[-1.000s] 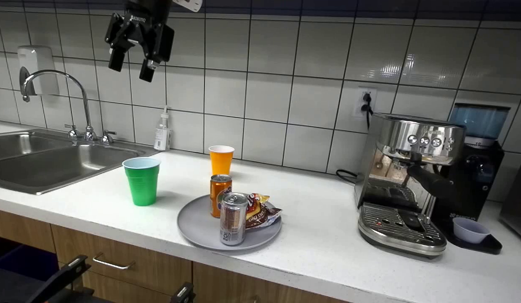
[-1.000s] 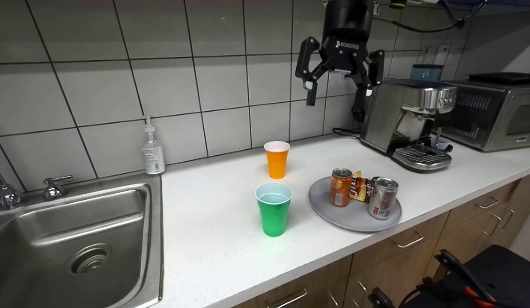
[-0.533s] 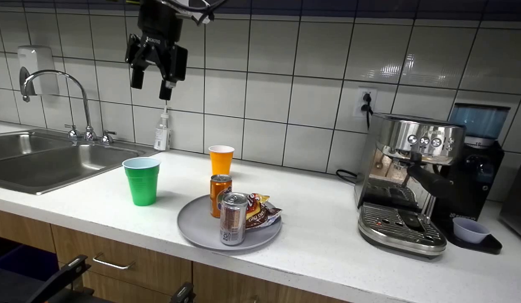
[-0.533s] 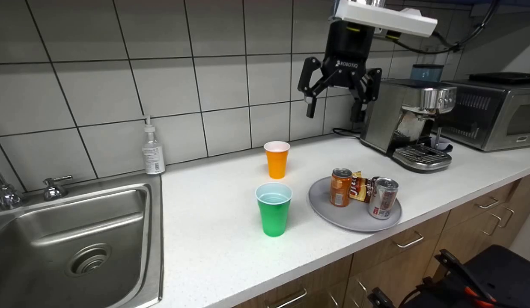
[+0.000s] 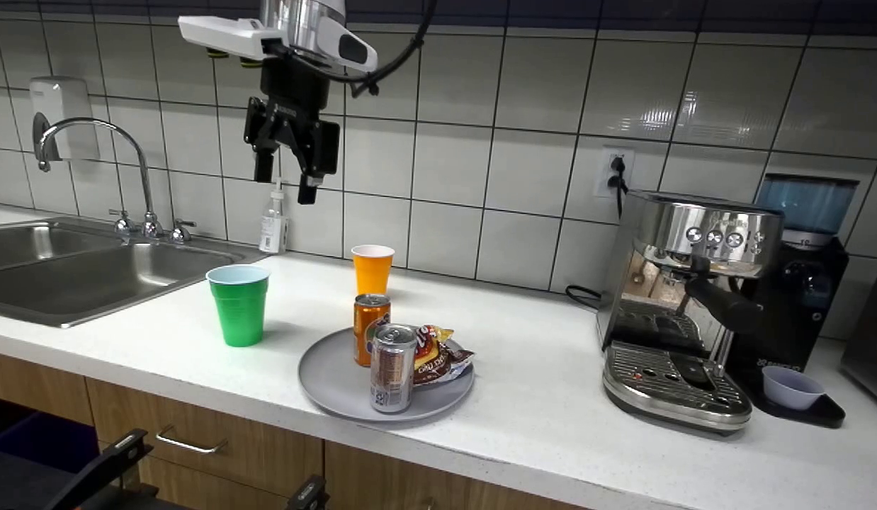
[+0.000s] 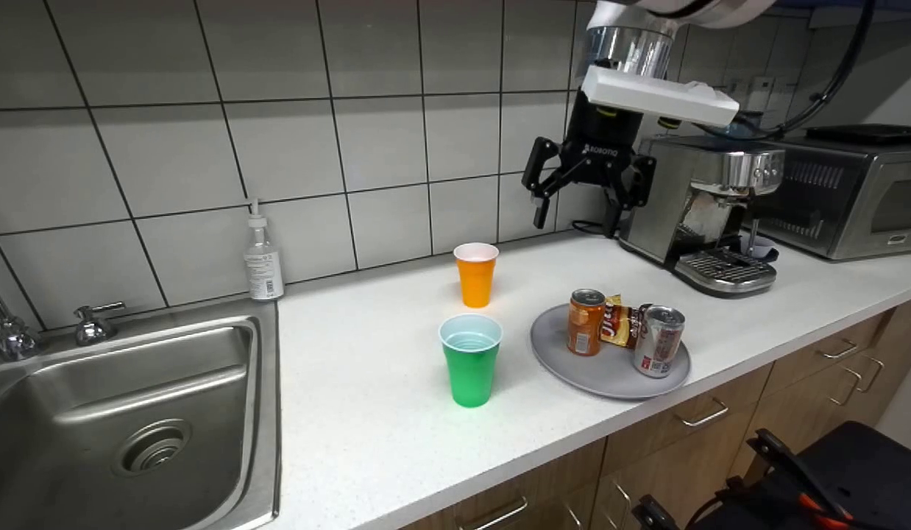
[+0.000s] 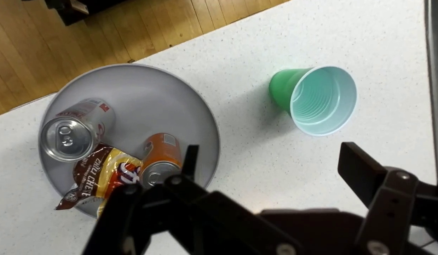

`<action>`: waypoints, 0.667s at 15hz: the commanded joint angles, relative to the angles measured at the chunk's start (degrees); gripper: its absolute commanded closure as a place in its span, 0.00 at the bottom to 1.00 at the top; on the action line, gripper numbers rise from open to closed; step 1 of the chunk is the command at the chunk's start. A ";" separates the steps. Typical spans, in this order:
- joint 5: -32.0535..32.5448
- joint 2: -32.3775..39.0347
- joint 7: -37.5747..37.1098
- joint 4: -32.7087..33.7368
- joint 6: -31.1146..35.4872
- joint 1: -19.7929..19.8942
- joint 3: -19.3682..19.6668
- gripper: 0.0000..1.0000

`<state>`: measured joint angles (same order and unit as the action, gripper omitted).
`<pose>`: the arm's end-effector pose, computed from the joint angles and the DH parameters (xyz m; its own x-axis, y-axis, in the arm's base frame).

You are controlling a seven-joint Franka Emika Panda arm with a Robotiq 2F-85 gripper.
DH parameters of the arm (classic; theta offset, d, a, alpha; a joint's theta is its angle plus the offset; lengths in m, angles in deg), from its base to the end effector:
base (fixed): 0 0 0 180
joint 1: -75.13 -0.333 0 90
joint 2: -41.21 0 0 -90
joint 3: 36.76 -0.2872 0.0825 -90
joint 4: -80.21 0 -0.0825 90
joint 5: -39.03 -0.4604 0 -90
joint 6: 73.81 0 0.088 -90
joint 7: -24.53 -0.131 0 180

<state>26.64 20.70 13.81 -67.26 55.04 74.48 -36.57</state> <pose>0.4870 0.0141 0.2929 0.9519 -0.3061 -0.0113 -0.3033 -0.9370 -0.1735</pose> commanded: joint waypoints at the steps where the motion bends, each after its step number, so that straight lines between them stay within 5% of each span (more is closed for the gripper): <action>1: 0.09 2.37 1.07 -1.03 4.76 1.52 0.99 0.00; 10: 1.12 11.43 1.39 -1.17 14.19 3.57 3.16 0.00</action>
<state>26.70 29.26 14.20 -68.75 66.68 77.05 -33.65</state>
